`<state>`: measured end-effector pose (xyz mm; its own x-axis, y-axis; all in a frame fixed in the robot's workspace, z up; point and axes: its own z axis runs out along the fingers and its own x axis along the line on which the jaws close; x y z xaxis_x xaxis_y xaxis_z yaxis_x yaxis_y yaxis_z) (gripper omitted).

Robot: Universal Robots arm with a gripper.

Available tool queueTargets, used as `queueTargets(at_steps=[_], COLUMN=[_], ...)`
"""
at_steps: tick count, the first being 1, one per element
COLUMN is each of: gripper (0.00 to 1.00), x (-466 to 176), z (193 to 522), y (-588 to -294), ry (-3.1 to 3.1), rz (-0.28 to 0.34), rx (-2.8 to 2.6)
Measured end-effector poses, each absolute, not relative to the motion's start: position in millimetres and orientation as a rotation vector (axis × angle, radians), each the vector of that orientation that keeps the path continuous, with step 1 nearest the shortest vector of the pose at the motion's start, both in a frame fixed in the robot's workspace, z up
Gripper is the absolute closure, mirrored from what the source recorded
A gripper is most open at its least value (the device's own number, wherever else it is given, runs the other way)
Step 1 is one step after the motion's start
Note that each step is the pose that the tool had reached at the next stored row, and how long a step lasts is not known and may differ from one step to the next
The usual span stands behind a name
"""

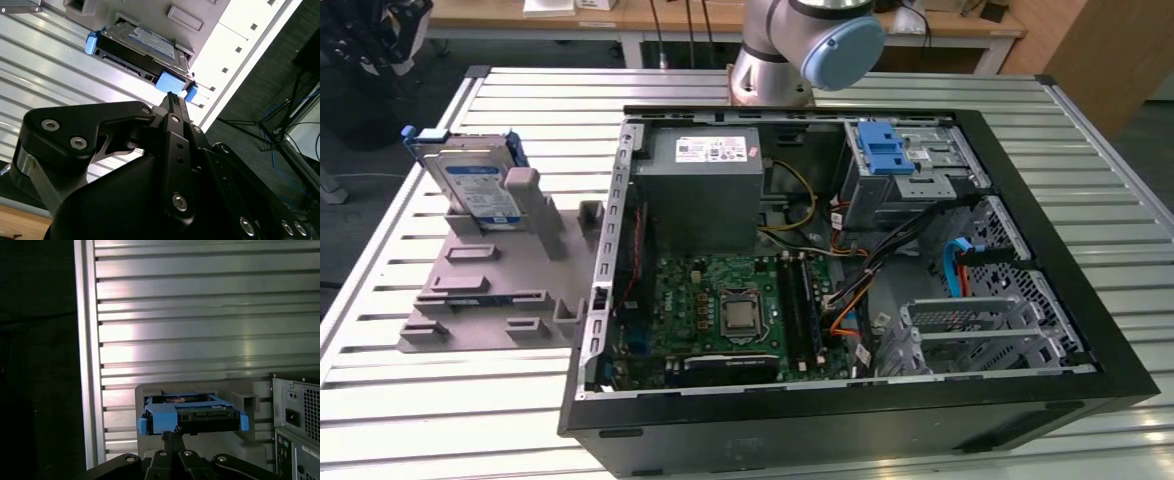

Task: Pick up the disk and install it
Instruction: 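Pick up the disk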

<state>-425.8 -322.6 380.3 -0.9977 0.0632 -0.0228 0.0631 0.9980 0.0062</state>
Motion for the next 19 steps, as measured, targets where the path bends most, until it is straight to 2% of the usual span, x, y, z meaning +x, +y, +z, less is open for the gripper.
queueTargets(at_steps=[19], gripper=[0.89], x=[-425.8], z=[380.3], y=[-322.6], ry=[3.112], rz=[0.012], rx=[-0.212])
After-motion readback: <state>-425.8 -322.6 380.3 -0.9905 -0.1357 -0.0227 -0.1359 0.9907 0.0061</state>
